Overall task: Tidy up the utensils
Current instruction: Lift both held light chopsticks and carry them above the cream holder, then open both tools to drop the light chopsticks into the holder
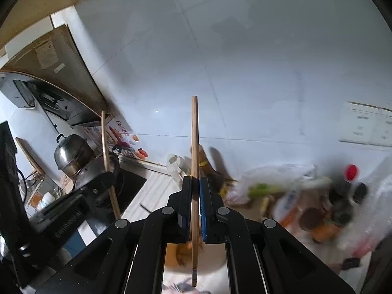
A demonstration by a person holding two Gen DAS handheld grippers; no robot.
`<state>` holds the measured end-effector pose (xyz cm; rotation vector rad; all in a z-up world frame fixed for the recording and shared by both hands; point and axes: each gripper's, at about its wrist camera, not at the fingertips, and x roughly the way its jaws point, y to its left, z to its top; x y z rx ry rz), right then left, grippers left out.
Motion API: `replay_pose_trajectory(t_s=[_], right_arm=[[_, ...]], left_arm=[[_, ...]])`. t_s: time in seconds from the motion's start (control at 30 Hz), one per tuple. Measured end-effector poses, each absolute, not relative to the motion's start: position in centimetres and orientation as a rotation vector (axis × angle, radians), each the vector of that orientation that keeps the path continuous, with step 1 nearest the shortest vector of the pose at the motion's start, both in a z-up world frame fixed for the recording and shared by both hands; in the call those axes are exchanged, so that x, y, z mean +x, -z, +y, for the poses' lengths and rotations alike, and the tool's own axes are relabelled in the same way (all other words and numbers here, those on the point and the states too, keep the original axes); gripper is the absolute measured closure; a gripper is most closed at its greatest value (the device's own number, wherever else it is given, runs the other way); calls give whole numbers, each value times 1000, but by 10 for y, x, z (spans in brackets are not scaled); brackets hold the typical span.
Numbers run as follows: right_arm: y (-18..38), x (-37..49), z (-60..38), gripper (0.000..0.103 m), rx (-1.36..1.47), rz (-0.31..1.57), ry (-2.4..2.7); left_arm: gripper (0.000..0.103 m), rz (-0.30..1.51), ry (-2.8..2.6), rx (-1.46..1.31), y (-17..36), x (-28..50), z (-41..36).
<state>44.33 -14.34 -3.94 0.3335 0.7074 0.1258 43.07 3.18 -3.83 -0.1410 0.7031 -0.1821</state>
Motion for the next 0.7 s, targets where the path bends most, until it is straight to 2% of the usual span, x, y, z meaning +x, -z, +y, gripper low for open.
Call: replay_pose_trajectory(t_s=[0.2,0.5,0.67,0.7], right_arm=[[70,488,-116,97,334,717,-128],[113,499,-90,96,282,794,-187],[135,504,-90,95,271,914,-221],[136,504,-92,91,274,920,-221]], left_arm=[[99,767,147,-174,75,455,44],[97,880,179,-194,114,455,49],[90,913,179,-214,114,445,57],[87,910,173,-217,112,443,59]])
